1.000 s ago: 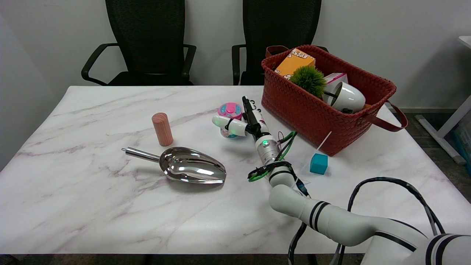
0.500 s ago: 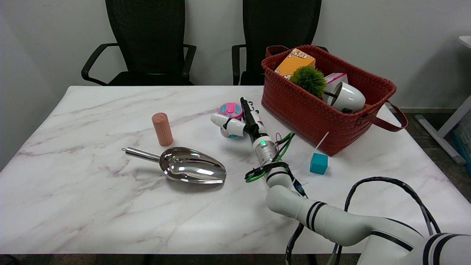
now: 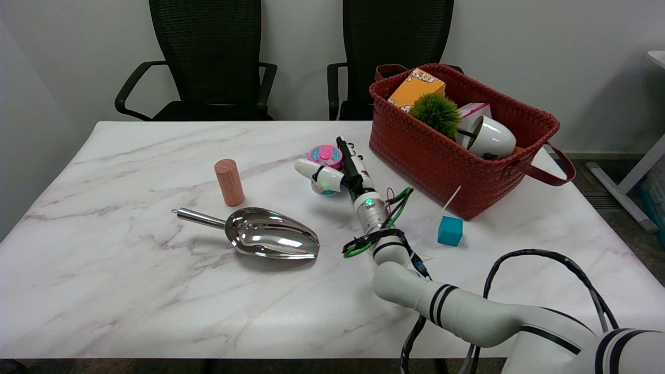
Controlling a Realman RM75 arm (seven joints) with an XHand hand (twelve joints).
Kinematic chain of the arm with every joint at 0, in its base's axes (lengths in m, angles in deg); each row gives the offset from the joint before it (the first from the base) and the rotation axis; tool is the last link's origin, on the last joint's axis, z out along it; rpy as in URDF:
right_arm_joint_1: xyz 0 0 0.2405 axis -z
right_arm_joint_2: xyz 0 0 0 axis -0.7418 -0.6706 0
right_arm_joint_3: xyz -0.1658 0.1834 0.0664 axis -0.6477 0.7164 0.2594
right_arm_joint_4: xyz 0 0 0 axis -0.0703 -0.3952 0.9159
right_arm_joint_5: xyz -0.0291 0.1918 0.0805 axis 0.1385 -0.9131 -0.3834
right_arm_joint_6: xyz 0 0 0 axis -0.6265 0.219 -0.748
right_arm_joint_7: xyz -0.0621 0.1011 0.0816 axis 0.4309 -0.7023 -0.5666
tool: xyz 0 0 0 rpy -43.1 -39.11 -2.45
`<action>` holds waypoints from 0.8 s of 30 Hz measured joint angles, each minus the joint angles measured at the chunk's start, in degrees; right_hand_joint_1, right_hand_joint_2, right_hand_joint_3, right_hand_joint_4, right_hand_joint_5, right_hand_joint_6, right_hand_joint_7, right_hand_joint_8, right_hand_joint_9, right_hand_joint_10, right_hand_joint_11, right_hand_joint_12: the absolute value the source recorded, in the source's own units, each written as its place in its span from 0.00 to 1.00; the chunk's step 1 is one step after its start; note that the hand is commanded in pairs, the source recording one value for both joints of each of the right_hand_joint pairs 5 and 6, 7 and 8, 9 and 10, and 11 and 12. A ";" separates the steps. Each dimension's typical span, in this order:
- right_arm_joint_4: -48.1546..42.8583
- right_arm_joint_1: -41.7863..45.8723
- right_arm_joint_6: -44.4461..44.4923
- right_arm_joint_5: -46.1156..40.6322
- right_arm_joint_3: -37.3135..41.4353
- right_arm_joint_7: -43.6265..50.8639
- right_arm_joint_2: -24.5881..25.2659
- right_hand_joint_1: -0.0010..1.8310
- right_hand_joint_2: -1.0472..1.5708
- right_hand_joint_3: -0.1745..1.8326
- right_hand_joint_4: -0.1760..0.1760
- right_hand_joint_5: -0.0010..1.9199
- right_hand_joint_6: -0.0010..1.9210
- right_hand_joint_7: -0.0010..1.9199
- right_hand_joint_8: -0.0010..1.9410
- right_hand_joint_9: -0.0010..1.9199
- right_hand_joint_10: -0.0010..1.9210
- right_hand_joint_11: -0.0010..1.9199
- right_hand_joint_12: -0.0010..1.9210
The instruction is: Pick up the pink gum jar.
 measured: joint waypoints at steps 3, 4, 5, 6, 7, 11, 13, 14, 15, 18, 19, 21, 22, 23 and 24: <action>0.06 -0.06 0.00 0.01 -0.13 -0.16 0.13 0.51 0.66 0.00 0.50 0.00 0.00 0.00 0.00 0.00 0.00 0.04 0.04; 0.09 -0.08 0.00 0.02 -0.16 -0.21 0.19 0.52 0.66 0.00 0.50 0.00 0.00 0.00 0.00 0.01 0.01 0.04 0.04; 0.12 -0.10 0.00 0.02 -0.17 -0.24 0.24 0.52 0.67 0.00 0.50 0.00 0.00 0.00 0.00 0.01 0.01 0.04 0.04; 0.17 -0.12 0.00 0.03 -0.20 -0.29 0.30 0.52 0.67 0.00 0.50 0.00 0.00 0.00 0.00 0.01 0.01 0.05 0.05; 0.26 -0.13 0.00 0.03 -0.23 -0.33 0.37 0.53 0.67 0.00 0.50 0.00 0.00 0.00 0.00 0.02 0.02 0.05 0.05; 0.56 -0.23 -0.02 0.05 -0.33 -0.43 0.63 0.56 0.69 0.00 0.50 0.00 0.00 0.00 0.00 0.05 0.05 0.07 0.07; 0.71 -0.34 -0.04 0.06 -0.37 -0.47 0.75 0.57 0.69 0.00 0.50 0.00 0.00 0.00 0.00 0.06 0.06 0.07 0.07; 0.79 -0.36 -0.06 0.06 -0.38 -0.49 0.80 0.58 0.69 0.00 0.50 0.00 0.00 0.00 0.00 0.06 0.06 0.07 0.07; 0.88 -0.39 -0.10 0.06 -0.40 -0.50 0.84 0.59 0.70 0.00 0.50 0.00 0.00 0.00 0.00 0.06 0.06 0.07 0.07; 1.13 -0.52 -0.21 0.07 -0.43 -0.55 1.01 0.62 0.72 0.05 0.50 0.00 0.00 0.00 0.00 0.07 0.07 0.08 0.08; 1.21 -0.53 -0.22 0.06 -0.45 -0.57 1.05 0.62 0.72 0.07 0.50 0.00 0.00 0.00 0.00 0.08 0.08 0.08 0.08; 1.34 -0.56 -0.24 0.07 -0.47 -0.59 1.12 0.62 0.73 0.09 0.50 0.00 0.00 0.00 0.00 0.11 0.11 0.09 0.09; 1.42 -0.60 -0.25 0.06 -0.47 -0.61 1.15 0.62 0.73 0.09 0.50 0.00 0.00 0.00 0.00 0.12 0.12 0.10 0.10; 1.49 -0.63 -0.25 0.06 -0.47 -0.62 1.17 0.62 0.74 0.09 0.50 0.00 0.00 0.04 0.04 0.14 0.14 0.10 0.10; 1.54 -0.65 -0.26 0.07 -0.48 -0.62 1.20 0.62 0.74 0.09 0.50 0.00 0.00 0.10 0.10 0.17 0.17 0.11 0.11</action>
